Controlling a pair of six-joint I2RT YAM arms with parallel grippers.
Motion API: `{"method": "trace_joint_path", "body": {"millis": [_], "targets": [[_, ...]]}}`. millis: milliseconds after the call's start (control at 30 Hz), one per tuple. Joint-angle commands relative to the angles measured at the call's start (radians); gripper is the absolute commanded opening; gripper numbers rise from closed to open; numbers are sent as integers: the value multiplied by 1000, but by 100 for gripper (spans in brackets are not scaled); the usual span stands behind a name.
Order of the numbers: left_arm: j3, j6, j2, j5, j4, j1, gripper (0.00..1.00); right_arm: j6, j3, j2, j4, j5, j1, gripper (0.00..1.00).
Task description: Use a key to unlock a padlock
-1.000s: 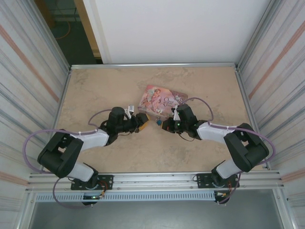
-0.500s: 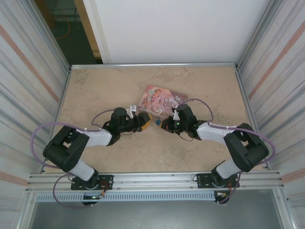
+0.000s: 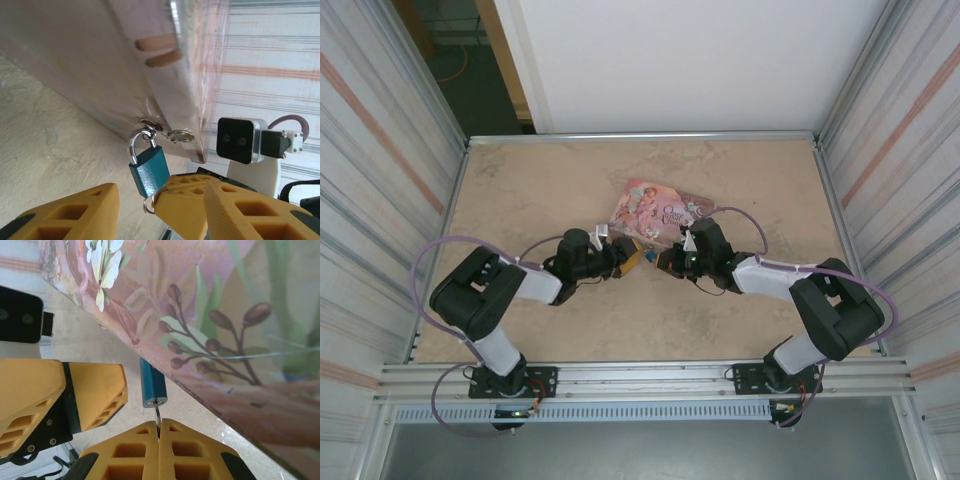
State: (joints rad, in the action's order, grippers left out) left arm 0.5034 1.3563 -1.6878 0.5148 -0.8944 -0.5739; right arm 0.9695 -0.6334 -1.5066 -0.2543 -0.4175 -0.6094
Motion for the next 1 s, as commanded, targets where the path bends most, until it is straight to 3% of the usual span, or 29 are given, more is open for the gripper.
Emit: {"method": "trace_joint_path", "body": {"millis": [0,967], "targets": [[4,39,-30,16,-67,-15,48,26,-31,2,-38,-12,-11,0],[43,199,-197,0,-279,-56,37,75,-32,-3,-79,-23,-22,0]]}}
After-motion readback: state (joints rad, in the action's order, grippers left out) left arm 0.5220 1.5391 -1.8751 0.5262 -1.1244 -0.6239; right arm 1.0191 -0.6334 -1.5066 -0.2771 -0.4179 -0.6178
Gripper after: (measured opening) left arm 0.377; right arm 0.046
